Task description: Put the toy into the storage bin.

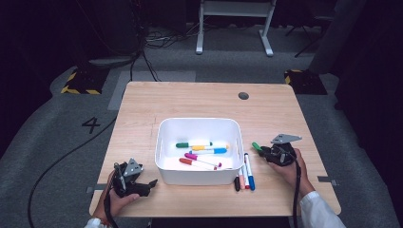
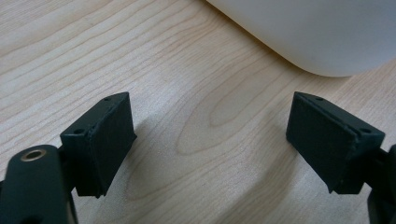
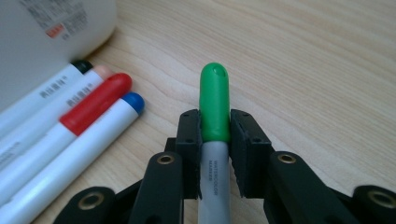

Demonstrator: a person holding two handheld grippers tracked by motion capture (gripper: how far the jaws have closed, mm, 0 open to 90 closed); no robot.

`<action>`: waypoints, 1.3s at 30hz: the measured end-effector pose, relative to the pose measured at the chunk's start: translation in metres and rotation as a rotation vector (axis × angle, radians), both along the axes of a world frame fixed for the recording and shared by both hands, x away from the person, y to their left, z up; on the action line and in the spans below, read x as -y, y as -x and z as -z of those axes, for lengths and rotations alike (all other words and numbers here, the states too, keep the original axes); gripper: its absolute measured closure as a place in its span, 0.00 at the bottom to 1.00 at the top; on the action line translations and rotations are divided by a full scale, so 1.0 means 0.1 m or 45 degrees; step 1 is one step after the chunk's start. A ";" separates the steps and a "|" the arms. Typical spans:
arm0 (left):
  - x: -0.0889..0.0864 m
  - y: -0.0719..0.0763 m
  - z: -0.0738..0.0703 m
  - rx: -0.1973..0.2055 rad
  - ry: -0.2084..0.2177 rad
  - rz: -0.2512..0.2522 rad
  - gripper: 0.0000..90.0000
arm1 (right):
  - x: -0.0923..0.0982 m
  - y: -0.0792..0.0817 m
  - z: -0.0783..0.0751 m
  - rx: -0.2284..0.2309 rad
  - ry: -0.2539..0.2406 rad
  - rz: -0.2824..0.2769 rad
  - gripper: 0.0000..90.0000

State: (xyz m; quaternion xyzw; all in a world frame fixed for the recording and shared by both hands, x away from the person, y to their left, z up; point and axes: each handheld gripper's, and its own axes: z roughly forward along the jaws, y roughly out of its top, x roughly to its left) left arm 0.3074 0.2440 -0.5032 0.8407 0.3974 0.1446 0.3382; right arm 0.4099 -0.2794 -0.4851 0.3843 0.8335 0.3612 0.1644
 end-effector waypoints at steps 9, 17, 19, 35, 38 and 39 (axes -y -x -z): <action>0.00 0.00 0.00 0.001 0.000 0.000 0.17 | 0.06 0.14 -0.31 0.097 -0.088 -0.061 0.83; 0.00 0.00 0.00 0.001 -0.001 0.000 0.17 | 0.05 0.27 -0.59 0.200 -0.160 -0.128 0.83; 0.00 0.00 0.00 0.001 0.000 0.000 0.17 | 0.03 0.31 -0.70 0.227 -0.180 -0.155 0.83; 0.00 0.00 0.00 0.000 -0.001 0.000 0.17 | -0.19 0.46 -1.27 0.328 -0.219 -0.305 0.83; 0.00 0.00 0.00 0.001 -0.001 -0.001 0.17 | -0.30 0.46 -1.37 0.340 -0.220 -0.348 0.83; 0.00 0.00 0.00 0.001 -0.001 0.000 0.17 | -0.33 0.46 -1.40 0.345 -0.216 -0.362 0.83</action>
